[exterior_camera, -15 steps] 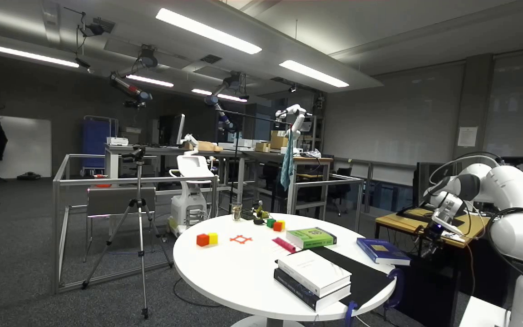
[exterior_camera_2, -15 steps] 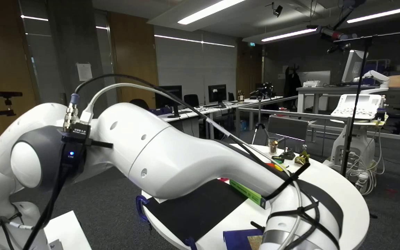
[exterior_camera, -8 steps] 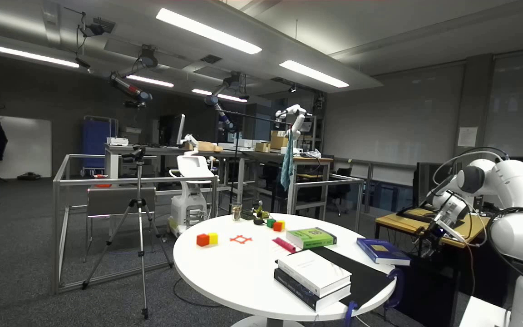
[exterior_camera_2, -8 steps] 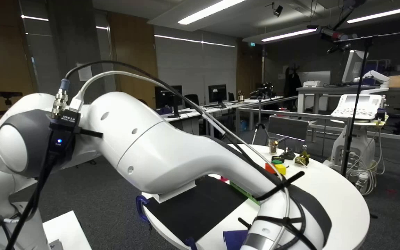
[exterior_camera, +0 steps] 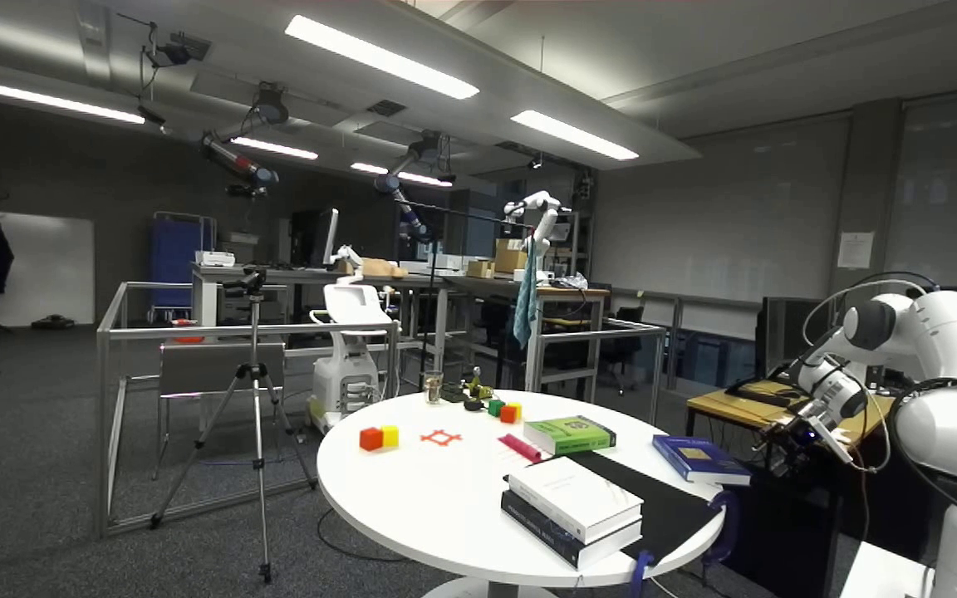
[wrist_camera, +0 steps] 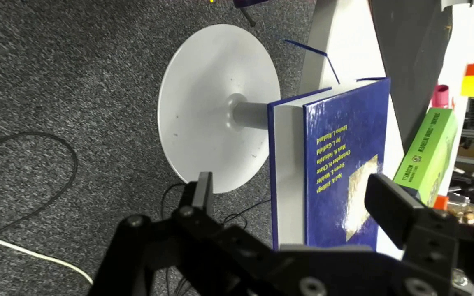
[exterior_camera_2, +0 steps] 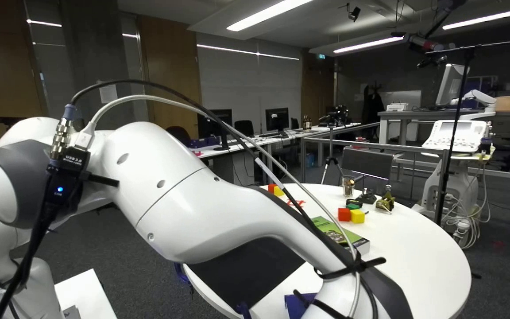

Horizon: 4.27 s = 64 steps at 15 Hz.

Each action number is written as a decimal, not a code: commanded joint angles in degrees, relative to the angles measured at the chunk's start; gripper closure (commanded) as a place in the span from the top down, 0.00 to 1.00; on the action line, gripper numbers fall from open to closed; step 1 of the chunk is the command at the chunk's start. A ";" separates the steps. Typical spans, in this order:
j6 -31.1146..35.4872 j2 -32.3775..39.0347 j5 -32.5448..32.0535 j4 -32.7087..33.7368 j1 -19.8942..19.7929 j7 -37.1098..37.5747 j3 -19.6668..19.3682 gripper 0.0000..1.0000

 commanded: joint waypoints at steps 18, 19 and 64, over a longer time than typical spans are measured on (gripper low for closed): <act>-0.88 0.84 15.10 -2.03 -0.11 -4.59 -1.38 1.00; -0.74 1.16 15.80 -1.81 -0.26 -4.82 -1.07 1.00; -19.36 22.59 29.17 19.95 -5.27 -3.14 0.79 1.00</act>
